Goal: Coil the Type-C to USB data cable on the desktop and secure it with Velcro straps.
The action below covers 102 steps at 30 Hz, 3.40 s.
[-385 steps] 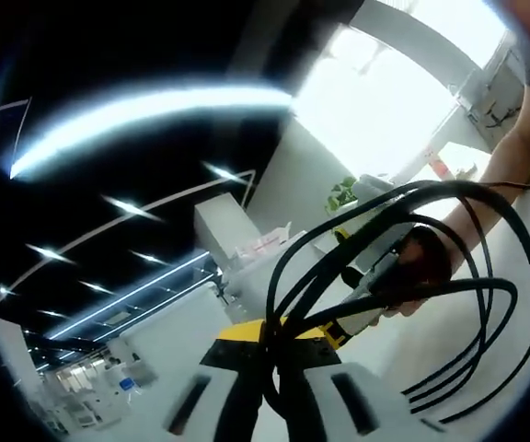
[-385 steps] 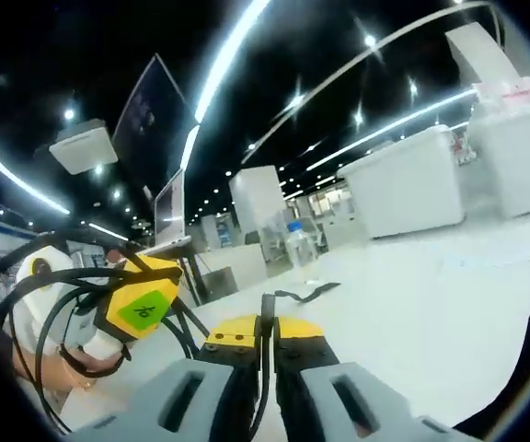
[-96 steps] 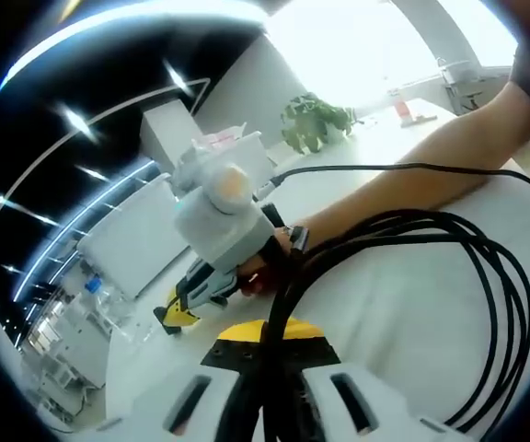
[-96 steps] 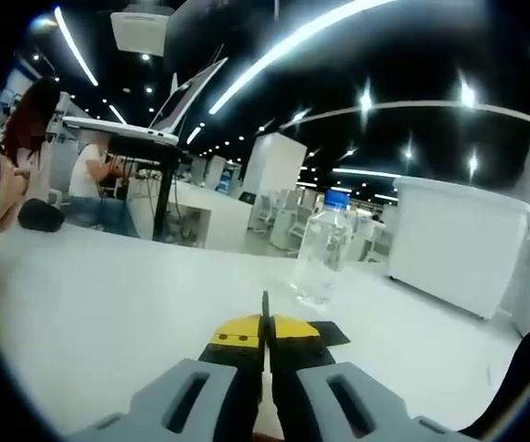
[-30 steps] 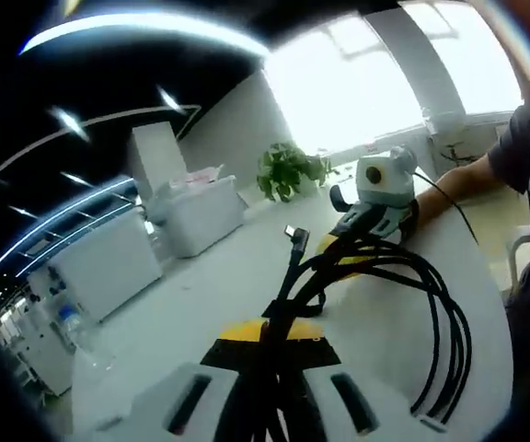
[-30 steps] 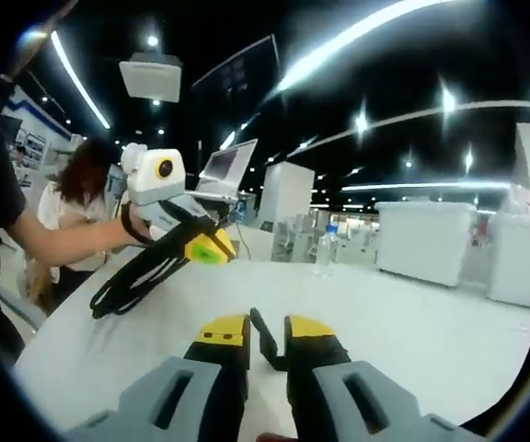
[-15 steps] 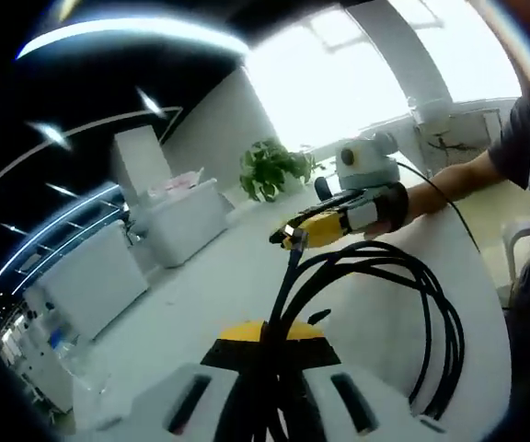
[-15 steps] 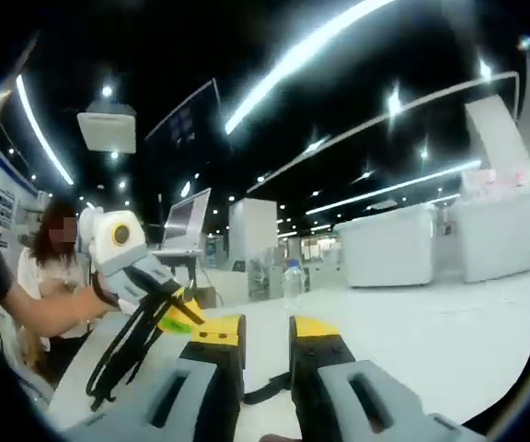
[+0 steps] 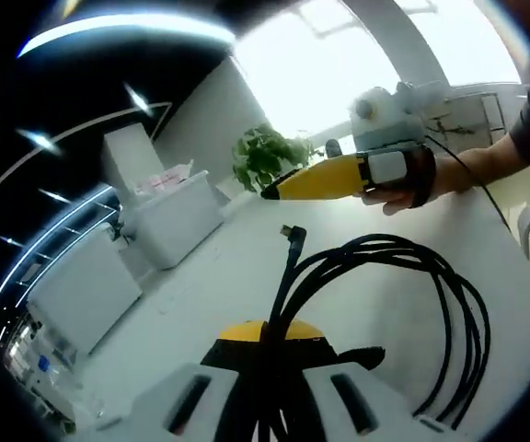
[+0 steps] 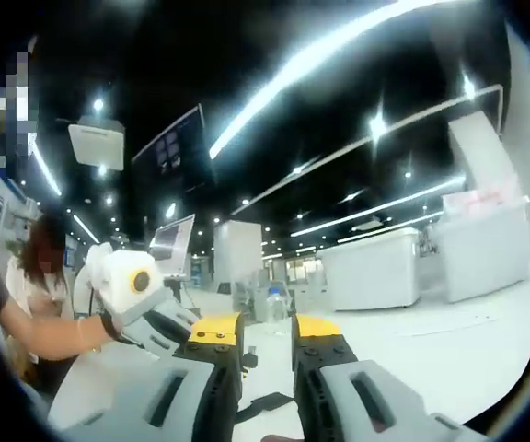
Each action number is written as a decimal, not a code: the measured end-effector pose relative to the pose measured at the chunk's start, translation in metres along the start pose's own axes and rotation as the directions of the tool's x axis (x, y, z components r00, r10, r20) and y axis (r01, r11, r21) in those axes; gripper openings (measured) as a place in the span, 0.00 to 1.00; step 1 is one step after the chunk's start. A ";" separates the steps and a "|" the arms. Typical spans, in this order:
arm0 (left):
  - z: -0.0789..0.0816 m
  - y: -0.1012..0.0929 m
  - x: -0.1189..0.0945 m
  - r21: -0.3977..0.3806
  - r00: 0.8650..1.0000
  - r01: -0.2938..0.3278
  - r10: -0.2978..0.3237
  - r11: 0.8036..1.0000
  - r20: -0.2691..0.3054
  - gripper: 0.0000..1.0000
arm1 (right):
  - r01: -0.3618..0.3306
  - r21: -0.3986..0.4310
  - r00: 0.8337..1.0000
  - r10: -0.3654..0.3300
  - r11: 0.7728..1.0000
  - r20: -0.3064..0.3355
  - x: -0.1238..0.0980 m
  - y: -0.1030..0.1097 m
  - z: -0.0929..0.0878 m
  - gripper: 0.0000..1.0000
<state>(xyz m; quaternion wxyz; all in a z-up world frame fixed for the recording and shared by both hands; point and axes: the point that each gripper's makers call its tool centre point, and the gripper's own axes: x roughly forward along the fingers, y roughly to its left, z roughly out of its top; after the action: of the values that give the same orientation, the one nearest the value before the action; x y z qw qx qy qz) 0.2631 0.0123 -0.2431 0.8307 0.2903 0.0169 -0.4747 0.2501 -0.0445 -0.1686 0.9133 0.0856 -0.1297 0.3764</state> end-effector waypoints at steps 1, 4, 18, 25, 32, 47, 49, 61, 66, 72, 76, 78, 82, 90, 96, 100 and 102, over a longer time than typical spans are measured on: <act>-0.001 -0.002 0.003 0.001 1.000 0.008 -0.008 1.000 0.005 0.04 | 0.001 0.003 1.000 -0.001 1.000 -0.001 0.000 0.000 -0.001 0.20; -0.003 -0.007 0.010 0.045 1.000 0.019 -0.019 0.999 -0.002 0.04 | -0.004 -0.012 0.999 0.003 1.000 -0.034 0.002 0.004 -0.009 0.20; -0.022 -0.021 0.019 0.188 0.996 0.051 -0.036 0.981 -0.084 0.07 | -0.036 -0.025 0.993 0.033 0.999 -0.113 0.004 0.014 -0.029 0.20; -0.018 -0.017 0.015 0.109 0.997 0.064 -0.058 0.992 -0.055 0.15 | -0.037 -0.025 0.992 0.033 0.999 -0.118 0.003 0.014 -0.030 0.20; -0.022 -0.016 0.013 0.082 0.994 0.089 -0.084 0.993 -0.069 0.20 | -0.039 -0.025 0.993 0.036 0.999 -0.117 0.003 0.014 -0.029 0.20; -0.016 -0.016 0.006 0.126 0.994 0.098 -0.091 0.987 -0.059 0.21 | -0.061 -0.020 0.989 0.058 0.998 -0.137 0.004 0.019 -0.034 0.20; -0.015 -0.016 0.004 0.128 0.994 0.101 -0.094 0.987 -0.057 0.21 | -0.069 -0.024 0.988 0.065 0.997 -0.142 0.004 0.021 -0.035 0.20; -0.015 -0.010 0.004 0.150 0.995 0.083 -0.073 0.985 -0.068 0.22 | -0.268 -0.208 0.927 0.192 0.941 -0.322 0.000 0.060 -0.071 0.27; -0.014 -0.011 0.001 0.175 0.995 0.086 -0.074 0.981 -0.071 0.23 | -0.264 -0.275 0.915 0.150 0.924 -0.375 0.000 0.056 -0.088 0.26; -0.013 -0.013 -0.001 0.179 0.994 0.098 -0.088 0.979 -0.067 0.28 | -0.210 -0.273 0.923 0.099 0.939 -0.372 0.000 0.042 -0.087 0.25; -0.012 -0.011 -0.003 0.194 0.994 0.095 -0.085 0.976 -0.061 0.28 | -0.198 -0.270 0.924 0.088 0.942 -0.371 0.000 0.039 -0.087 0.25; -0.010 -0.012 -0.005 0.183 0.994 0.102 -0.095 0.978 -0.050 0.28 | -0.198 -0.276 0.923 0.084 0.940 -0.376 0.000 0.037 -0.088 0.25; -0.008 -0.011 -0.006 0.174 0.994 0.105 -0.100 0.979 -0.036 0.29 | -0.189 -0.272 0.920 0.074 0.943 -0.384 0.000 0.034 -0.091 0.25; 0.001 -0.004 -0.015 0.124 0.995 0.089 -0.093 0.988 0.029 0.29 | -0.146 -0.281 0.915 0.021 0.949 -0.403 -0.002 0.020 -0.095 0.24; -0.009 0.007 -0.015 0.137 1.000 0.025 -0.027 0.990 0.013 0.29 | -0.190 -0.260 0.929 0.088 0.947 -0.359 -0.001 0.033 -0.083 0.24; -0.030 0.012 -0.017 0.165 0.999 -0.016 0.021 0.986 -0.026 0.25 | -0.232 -0.231 0.929 0.145 0.945 -0.340 -0.002 0.044 -0.079 0.24; -0.037 0.016 -0.021 0.180 0.998 -0.045 0.051 0.983 -0.027 0.22 | -0.237 -0.220 0.927 0.153 0.946 -0.343 -0.002 0.045 -0.080 0.24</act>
<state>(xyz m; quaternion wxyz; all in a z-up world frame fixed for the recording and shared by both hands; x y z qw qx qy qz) 0.2732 0.0525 -0.2600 0.8121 0.3716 -0.0195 -0.4495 0.2305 0.0061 -0.2431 0.8831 -0.1097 -0.0348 0.4549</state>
